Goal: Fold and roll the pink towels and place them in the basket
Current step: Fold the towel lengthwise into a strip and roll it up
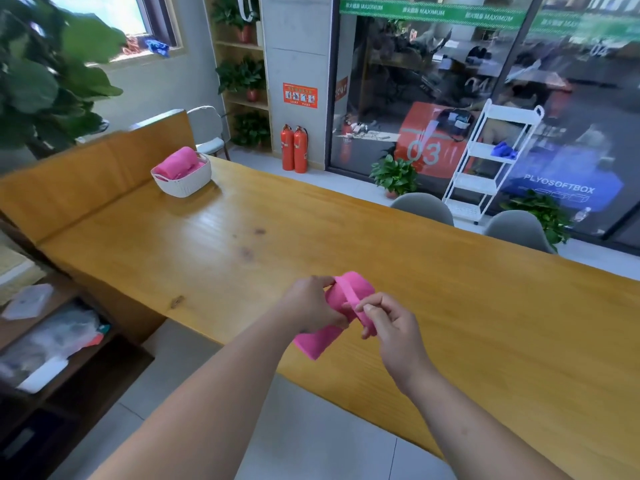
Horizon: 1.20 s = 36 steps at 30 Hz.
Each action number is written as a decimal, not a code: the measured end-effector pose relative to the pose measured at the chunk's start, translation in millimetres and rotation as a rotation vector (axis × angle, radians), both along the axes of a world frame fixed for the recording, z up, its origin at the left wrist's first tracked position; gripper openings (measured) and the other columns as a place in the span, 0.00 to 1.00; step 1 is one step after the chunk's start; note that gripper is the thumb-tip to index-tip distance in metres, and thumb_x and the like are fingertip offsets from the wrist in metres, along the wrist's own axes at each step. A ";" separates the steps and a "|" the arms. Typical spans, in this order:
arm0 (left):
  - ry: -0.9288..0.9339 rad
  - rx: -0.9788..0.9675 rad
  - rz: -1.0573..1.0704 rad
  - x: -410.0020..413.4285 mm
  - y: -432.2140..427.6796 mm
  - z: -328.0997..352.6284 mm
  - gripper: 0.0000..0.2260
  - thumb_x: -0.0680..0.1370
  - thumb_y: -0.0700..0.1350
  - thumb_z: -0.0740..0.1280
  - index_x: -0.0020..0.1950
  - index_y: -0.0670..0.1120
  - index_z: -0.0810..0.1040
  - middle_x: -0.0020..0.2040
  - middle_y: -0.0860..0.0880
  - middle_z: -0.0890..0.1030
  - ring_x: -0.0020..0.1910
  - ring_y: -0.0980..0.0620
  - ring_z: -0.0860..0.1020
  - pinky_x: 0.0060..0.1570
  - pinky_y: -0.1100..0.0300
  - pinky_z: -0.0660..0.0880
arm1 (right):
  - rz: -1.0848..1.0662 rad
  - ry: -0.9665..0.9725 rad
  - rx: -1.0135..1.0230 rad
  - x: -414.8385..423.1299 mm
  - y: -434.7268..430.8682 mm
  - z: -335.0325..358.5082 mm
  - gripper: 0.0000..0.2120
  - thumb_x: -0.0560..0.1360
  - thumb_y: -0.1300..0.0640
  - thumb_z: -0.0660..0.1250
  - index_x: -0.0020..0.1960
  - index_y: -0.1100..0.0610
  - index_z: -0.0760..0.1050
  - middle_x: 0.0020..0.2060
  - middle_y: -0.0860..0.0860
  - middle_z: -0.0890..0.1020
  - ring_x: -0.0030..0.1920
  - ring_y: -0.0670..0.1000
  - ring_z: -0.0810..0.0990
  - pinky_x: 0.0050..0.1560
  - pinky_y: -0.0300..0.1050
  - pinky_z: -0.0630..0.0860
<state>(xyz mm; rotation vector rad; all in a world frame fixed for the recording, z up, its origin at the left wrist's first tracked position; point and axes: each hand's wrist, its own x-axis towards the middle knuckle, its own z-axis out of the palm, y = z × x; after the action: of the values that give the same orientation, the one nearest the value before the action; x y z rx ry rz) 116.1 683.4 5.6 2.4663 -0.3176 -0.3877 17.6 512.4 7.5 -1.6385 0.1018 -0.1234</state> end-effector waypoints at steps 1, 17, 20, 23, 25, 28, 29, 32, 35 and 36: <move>0.003 -0.047 0.021 -1.9 4.1 -1.2 0.29 0.62 0.57 0.83 0.60 0.54 0.80 0.46 0.53 0.82 0.45 0.49 0.79 0.36 0.56 0.73 | 0.014 0.009 0.001 1.4 10.3 -0.6 0.11 0.83 0.64 0.63 0.47 0.60 0.82 0.48 0.54 0.88 0.37 0.52 0.77 0.42 0.49 0.78; 0.033 -0.263 0.242 -41.3 107.1 -38.9 0.24 0.71 0.50 0.77 0.58 0.53 0.66 0.41 0.56 0.79 0.37 0.60 0.76 0.31 0.67 0.68 | 0.375 -0.036 -0.717 47.7 137.2 0.4 0.09 0.83 0.57 0.58 0.48 0.49 0.75 0.38 0.47 0.81 0.43 0.52 0.79 0.45 0.49 0.73; 0.054 -0.268 0.307 -46.7 126.8 -40.7 0.19 0.74 0.52 0.73 0.56 0.56 0.65 0.43 0.55 0.80 0.38 0.57 0.77 0.33 0.63 0.68 | 0.571 -0.016 -0.835 54.4 162.9 7.0 0.07 0.81 0.51 0.54 0.47 0.49 0.69 0.37 0.50 0.79 0.41 0.57 0.77 0.44 0.58 0.73; 0.057 -0.385 0.410 -49.9 151.7 -45.6 0.36 0.67 0.53 0.79 0.71 0.61 0.67 0.55 0.56 0.81 0.48 0.57 0.81 0.41 0.62 0.75 | 0.611 -0.022 -0.738 55.1 167.3 2.7 0.05 0.79 0.51 0.54 0.47 0.46 0.68 0.36 0.47 0.79 0.40 0.54 0.77 0.44 0.59 0.74; 0.042 -0.449 0.486 -52.0 167.3 -47.9 0.44 0.62 0.59 0.82 0.74 0.65 0.66 0.61 0.56 0.77 0.53 0.55 0.81 0.46 0.58 0.79 | 0.563 -0.020 -0.623 59.1 165.8 -1.0 0.07 0.81 0.57 0.57 0.48 0.46 0.69 0.35 0.49 0.81 0.39 0.54 0.79 0.45 0.58 0.75; 0.056 -0.576 0.600 -53.9 185.0 -47.1 0.44 0.60 0.60 0.85 0.72 0.66 0.69 0.59 0.58 0.78 0.53 0.53 0.83 0.49 0.48 0.85 | 0.475 0.001 -0.481 63.8 165.4 -5.9 0.07 0.82 0.64 0.59 0.49 0.54 0.71 0.37 0.51 0.83 0.41 0.54 0.80 0.46 0.52 0.75; 0.077 -0.644 0.637 -54.0 190.1 -46.0 0.42 0.61 0.58 0.86 0.72 0.65 0.70 0.59 0.56 0.79 0.53 0.52 0.83 0.49 0.46 0.85 | 0.461 0.016 -0.468 65.2 165.9 -9.9 0.07 0.82 0.64 0.60 0.49 0.55 0.71 0.37 0.51 0.83 0.40 0.54 0.79 0.45 0.50 0.73; 0.192 -0.870 0.731 -53.4 202.7 -37.8 0.37 0.64 0.52 0.87 0.69 0.63 0.74 0.60 0.51 0.81 0.52 0.47 0.86 0.48 0.44 0.86 | 0.426 0.069 -0.379 67.8 170.1 -22.0 0.04 0.82 0.60 0.60 0.49 0.57 0.70 0.38 0.51 0.83 0.41 0.55 0.76 0.45 0.51 0.70; 0.307 -1.052 0.778 -54.7 212.6 -35.7 0.32 0.69 0.47 0.85 0.69 0.55 0.76 0.59 0.45 0.85 0.50 0.42 0.88 0.51 0.41 0.85 | 0.374 0.133 -0.220 71.3 188.9 -27.8 0.06 0.83 0.62 0.58 0.49 0.62 0.68 0.36 0.54 0.82 0.42 0.53 0.80 0.50 0.49 0.72; 0.333 -1.107 0.777 -57.1 216.0 -35.8 0.29 0.71 0.45 0.83 0.69 0.52 0.76 0.58 0.44 0.86 0.50 0.41 0.88 0.52 0.41 0.85 | 0.376 0.156 -0.185 71.9 197.9 -28.4 0.07 0.84 0.63 0.57 0.48 0.62 0.68 0.35 0.54 0.81 0.41 0.52 0.79 0.50 0.50 0.72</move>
<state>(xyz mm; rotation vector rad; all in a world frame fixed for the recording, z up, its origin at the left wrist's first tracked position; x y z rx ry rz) 59.0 899.4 -30.3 1.2502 0.4623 -0.1817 89.6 710.3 -20.9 -1.8218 -0.1028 0.2903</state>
